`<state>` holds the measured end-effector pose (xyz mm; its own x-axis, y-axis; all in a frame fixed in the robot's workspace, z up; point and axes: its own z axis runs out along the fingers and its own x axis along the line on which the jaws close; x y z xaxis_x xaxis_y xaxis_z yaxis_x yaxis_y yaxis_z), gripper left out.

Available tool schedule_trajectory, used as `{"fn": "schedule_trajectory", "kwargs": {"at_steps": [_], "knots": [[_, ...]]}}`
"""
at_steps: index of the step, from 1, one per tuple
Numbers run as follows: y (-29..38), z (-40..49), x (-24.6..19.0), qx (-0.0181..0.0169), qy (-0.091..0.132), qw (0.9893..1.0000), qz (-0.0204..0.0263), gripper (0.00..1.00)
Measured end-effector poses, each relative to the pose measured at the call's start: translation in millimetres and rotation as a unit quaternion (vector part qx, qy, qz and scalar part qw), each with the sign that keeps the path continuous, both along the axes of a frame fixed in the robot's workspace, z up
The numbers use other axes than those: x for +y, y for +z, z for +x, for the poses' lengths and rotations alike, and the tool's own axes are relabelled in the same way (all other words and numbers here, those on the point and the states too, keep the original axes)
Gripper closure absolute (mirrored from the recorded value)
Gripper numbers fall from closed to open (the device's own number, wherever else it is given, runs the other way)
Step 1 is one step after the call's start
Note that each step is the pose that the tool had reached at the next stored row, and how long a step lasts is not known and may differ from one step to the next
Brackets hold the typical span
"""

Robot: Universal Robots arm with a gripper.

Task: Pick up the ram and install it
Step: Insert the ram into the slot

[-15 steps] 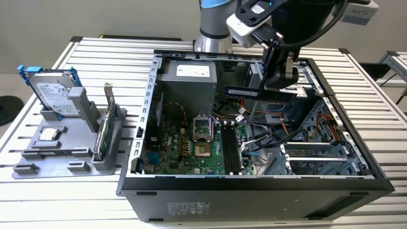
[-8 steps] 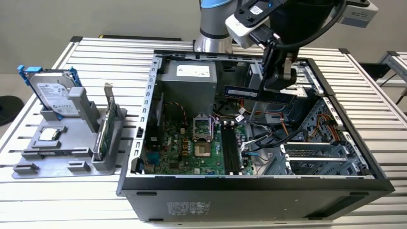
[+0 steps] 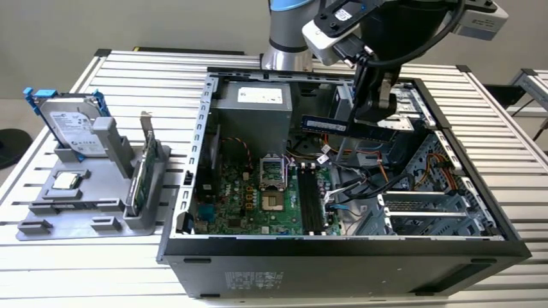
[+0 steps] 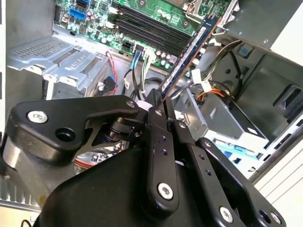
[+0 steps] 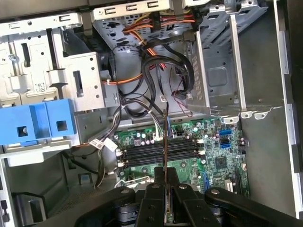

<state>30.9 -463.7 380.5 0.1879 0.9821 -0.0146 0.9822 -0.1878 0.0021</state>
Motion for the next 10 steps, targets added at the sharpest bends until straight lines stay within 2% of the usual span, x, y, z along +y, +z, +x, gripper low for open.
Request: {"fn": "schedule_trajectory", "kwargs": {"at_steps": [10], "knots": [[-1.0,0.2,0.0,0.0000,-0.024,0.9997,0.0000,1.00]]}}
